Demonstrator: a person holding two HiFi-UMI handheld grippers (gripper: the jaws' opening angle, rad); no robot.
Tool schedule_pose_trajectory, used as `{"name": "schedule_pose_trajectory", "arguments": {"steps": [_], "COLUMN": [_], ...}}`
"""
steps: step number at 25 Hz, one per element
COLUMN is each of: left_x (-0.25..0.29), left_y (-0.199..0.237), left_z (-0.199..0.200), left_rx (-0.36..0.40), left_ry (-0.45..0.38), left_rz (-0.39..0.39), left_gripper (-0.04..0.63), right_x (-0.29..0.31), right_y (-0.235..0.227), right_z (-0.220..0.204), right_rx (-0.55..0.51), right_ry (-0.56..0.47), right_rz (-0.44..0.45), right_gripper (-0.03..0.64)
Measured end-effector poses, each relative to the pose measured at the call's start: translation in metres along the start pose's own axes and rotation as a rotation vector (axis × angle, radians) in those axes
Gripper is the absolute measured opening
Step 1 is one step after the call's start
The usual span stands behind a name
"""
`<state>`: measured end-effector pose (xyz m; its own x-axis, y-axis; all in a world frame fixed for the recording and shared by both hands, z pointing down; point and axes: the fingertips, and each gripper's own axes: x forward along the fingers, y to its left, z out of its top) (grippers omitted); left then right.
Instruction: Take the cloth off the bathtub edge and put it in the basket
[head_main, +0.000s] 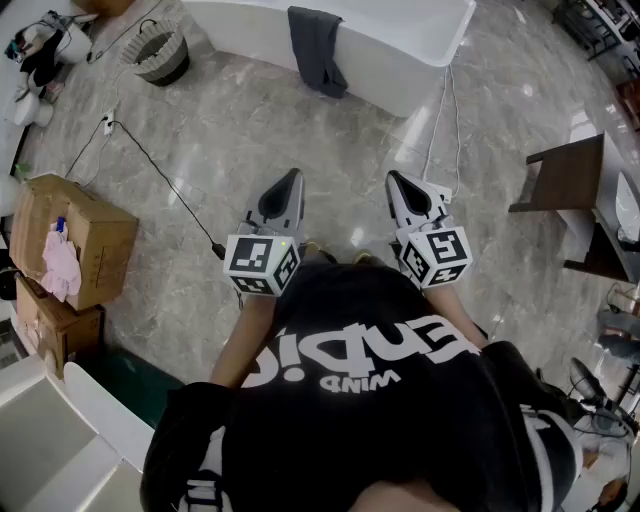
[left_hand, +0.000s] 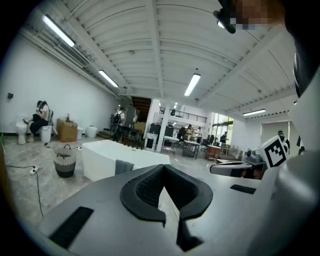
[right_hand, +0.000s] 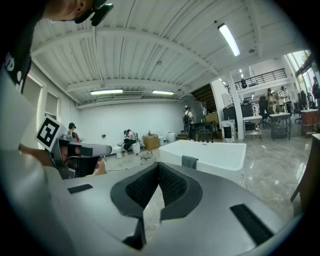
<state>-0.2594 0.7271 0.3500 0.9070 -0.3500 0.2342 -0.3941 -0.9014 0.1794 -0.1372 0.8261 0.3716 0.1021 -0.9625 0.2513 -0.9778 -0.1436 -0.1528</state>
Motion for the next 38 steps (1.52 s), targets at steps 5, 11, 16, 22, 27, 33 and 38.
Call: {"name": "schedule_pose_trajectory", "arguments": {"steps": [5,11,16,22,27,33,38], "left_x": [0.008,0.02,0.035,0.07,0.117,0.179,0.225], "left_y": [0.017,0.044,0.067,0.092,0.114,0.14,0.163], "left_z": [-0.004,-0.008,0.001,0.005,0.018,0.04,0.065], "left_rx": [0.002,-0.003,-0.003,-0.014,-0.031,-0.037,-0.04], "left_ry": [-0.007,-0.007,-0.002,-0.002,0.004,0.011,-0.001], "left_rz": [-0.013,-0.043,-0.04,-0.028,-0.026,-0.013,0.008], "left_gripper": [0.012,0.012,0.012,0.012,0.012,0.012,0.012], "right_x": [0.019,0.037,0.059,0.102,0.151,0.214,0.261], "right_y": [0.005,0.008,0.0,-0.018,-0.046,-0.088,-0.113], "right_z": [-0.003,-0.003,-0.002,-0.001,0.015,0.043,0.067], "right_rx": [-0.002,-0.004,0.015,0.033,0.049,0.047,0.031], "right_ry": [-0.008,-0.018,-0.003,-0.002,-0.002,0.004,0.009], "right_rz": [0.005,-0.032,-0.054,-0.039,-0.028,0.001,0.038], "right_gripper": [0.014,0.014,0.014,0.014,0.014,0.014,0.014]}}
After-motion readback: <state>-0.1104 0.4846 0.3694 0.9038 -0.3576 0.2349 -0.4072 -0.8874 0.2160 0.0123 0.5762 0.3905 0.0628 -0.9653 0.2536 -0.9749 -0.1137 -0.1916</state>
